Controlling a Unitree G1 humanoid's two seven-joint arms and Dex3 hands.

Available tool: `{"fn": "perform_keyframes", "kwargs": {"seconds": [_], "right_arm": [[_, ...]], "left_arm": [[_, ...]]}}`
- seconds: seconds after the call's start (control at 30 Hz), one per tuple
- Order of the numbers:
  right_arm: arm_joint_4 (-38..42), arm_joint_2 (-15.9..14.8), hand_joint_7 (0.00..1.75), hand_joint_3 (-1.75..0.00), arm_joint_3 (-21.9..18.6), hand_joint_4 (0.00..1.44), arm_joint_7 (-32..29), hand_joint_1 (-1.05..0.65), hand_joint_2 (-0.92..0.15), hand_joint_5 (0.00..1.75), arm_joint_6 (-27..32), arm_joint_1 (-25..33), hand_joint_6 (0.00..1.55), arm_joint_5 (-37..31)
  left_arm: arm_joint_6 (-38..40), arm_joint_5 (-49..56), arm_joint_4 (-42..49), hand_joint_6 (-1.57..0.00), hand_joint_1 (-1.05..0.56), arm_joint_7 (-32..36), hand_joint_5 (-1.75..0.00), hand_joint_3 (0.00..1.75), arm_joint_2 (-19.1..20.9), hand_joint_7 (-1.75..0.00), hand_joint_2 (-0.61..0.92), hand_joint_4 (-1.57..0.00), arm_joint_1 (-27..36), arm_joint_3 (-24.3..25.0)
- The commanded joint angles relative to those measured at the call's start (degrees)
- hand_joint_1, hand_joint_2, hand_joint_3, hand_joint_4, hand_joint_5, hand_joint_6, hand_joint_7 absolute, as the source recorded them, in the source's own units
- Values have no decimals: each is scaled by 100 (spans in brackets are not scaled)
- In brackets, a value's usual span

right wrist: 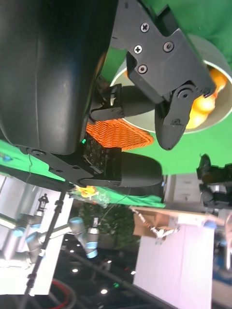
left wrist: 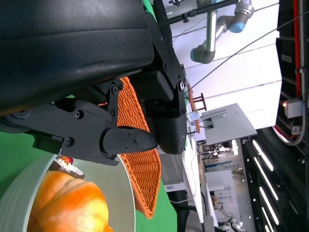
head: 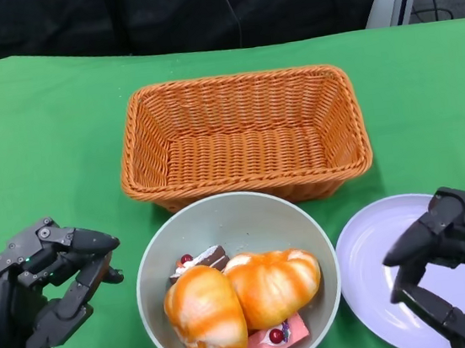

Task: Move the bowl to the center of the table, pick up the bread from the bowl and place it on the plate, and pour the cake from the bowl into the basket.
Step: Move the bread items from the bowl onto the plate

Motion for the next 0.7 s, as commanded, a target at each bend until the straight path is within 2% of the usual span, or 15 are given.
{"fn": "perform_keyframes", "kwargs": {"seconds": [0.03, 0.07, 0.13, 0.37, 0.47, 0.53, 0.63, 0.7], "right_arm": [[-581, -261, 77, -26, 165, 44, -78, -32, -80, 115, 343, -48, 50, -524], [-749, -336, 63, -12, 232, 47, -85, -38, -84, 102, 468, -84, 54, -746], [-1058, -500, 49, -3, 398, 47, -82, -43, -89, 95, 666, -182, 55, -1330], [-1804, -873, 20, 0, 1104, 49, 145, -65, -89, 76, 1124, -672, 62, -3556], [-2035, -829, 10, 0, 1500, 52, 348, -69, -88, 68, 1391, -849, 65, -4528], [-2064, -760, 4, 0, 1852, 57, 537, -72, -89, 48, 1433, -1007, 66, -5447], [-1952, -459, 1, 0, 2345, 62, 790, -74, -89, 31, 1436, -1192, 65, -6642], [-1890, -252, 0, 0, 2542, 62, 915, -74, -88, 26, 1431, -1236, 64, -7110]], "left_arm": [[-44, -60, 46, -82, -20, 37, -145, 32, 8, -98, 92, -69, -27, 24], [-60, -48, 72, -82, -20, 33, -145, 32, 9, -98, 92, -69, -33, 26], [-82, -70, 130, -82, -20, 4, -144, 32, 0, -97, 92, -69, -50, 23], [-36, -108, 151, -83, -20, -21, -144, 31, -54, -95, 92, -71, -42, -47], [-73, -32, 173, -84, -21, 2, -143, 30, -52, -94, 92, -72, -39, -77], [-130, 66, 206, -85, -20, 63, -143, 30, -69, -94, 92, -72, -43, -88], [-230, 188, 265, -85, -20, 117, -142, 31, -102, -95, 92, -73, -47, -100], [-241, 220, 270, -85, -20, 125, -141, 32, -114, -96, 92, -73, -41, -107]]}}
